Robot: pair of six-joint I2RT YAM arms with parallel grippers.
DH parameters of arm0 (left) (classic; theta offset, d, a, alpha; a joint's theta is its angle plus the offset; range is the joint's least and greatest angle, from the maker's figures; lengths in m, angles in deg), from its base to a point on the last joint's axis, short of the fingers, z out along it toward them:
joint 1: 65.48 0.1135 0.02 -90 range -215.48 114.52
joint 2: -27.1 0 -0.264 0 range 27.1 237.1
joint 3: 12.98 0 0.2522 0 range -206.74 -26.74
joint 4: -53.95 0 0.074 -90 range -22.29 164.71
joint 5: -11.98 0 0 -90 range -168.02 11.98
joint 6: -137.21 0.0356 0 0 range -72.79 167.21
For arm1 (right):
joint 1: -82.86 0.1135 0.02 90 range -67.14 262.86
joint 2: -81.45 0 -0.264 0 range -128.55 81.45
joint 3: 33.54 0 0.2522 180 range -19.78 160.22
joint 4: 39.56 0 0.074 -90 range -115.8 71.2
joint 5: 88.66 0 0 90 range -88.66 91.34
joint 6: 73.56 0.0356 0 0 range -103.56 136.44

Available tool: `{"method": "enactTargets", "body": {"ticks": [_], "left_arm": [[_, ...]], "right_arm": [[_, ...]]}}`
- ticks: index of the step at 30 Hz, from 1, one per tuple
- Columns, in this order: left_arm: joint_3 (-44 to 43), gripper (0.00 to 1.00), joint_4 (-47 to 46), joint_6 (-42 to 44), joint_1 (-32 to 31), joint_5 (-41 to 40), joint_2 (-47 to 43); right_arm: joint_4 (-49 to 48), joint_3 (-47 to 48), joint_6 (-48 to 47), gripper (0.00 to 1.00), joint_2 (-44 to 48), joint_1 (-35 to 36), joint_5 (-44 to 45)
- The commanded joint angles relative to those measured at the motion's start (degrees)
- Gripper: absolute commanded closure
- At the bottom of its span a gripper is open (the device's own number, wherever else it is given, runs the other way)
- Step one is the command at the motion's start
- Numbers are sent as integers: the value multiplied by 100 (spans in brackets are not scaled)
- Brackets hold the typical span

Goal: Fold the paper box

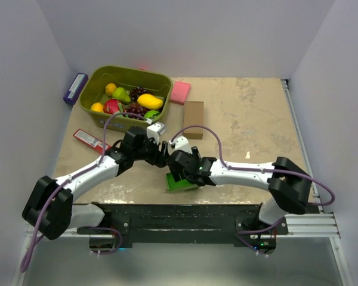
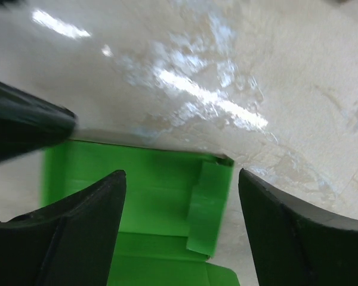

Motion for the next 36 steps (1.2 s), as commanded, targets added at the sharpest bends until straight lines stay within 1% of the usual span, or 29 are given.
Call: {"method": "enactTargets", "body": {"ticks": [1,2,4,5,6,9,10,11,14,16,18,19,21,22,24,25,27,28,31,32,34,35,36], "left_arm": [[368,34,-442,-532,15,1,-268],[430,34,-634,-637,6,18,-311],[544,34,-697,-682,15,-8,-312],[562,34,-750,-690,6,-25,-294],[571,34,-776,-708,6,-25,-277],[545,34,-1048,-822,-20,53,-119],[527,34,-1136,-883,-20,71,-75],[501,34,-1302,-901,-64,97,39],[221,34,-1540,-963,-204,54,293],[80,34,-1646,-963,-292,10,452],[-114,34,-1761,-981,-389,10,751],[-175,34,-1787,-981,-407,10,847],[-281,34,-1945,-981,-486,1,1111],[-299,34,-2076,-946,-512,-8,1260],[-360,34,-2165,-928,-530,18,1410],[-369,34,-2261,-928,-539,53,1533],[-352,35,-2332,-945,-565,45,1621],[-334,35,-2341,-954,-617,-7,1657],[-80,36,-2385,-1024,-766,-139,1517],[129,36,-2394,-1059,-811,-166,1429],[498,36,-2342,-1182,-864,-297,1053],[614,36,-2271,-1235,-872,-324,894],[737,36,-2210,-1357,-881,-350,718]], "right_arm": [[406,557,315,20,637,-125,-313],[668,662,533,20,707,-169,-401],[1047,733,850,19,944,-353,-402],[1492,751,1269,20,1050,-423,-410],[1714,734,1491,20,1173,-520,-393],[2392,374,2308,20,1866,-643,-507],[2594,269,2546,20,2295,-661,-524],[2874,33,2922,21,2508,-679,-551],[3323,-461,3512,25,3422,-679,-735],[3544,-759,3725,29,3748,-679,-840],[3895,-866,3875,31,4091,-670,-1025],[3957,-979,3892,33,4179,-661,-1261],[3853,-1129,3893,35,4373,-521,-1551],[3548,-1330,3867,36,4399,-434,-1849],[3143,-1542,3901,36,4347,-135,-2158],[2627,-1769,3980,36,4294,-30,-2394],[2132,-1955,4120,36,4136,243,-2458],[1834,-2043,4295,35,4066,314,-2336],[1550,-2149,4498,33,3925,446,-2029],[1524,-2175,4551,32,3916,446,-1775],[1575,-2167,4526,27,3898,394,-1353],[1576,-2149,4517,26,3916,350,-933],[1515,-2167,4438,24,3933,254,-816]]}}
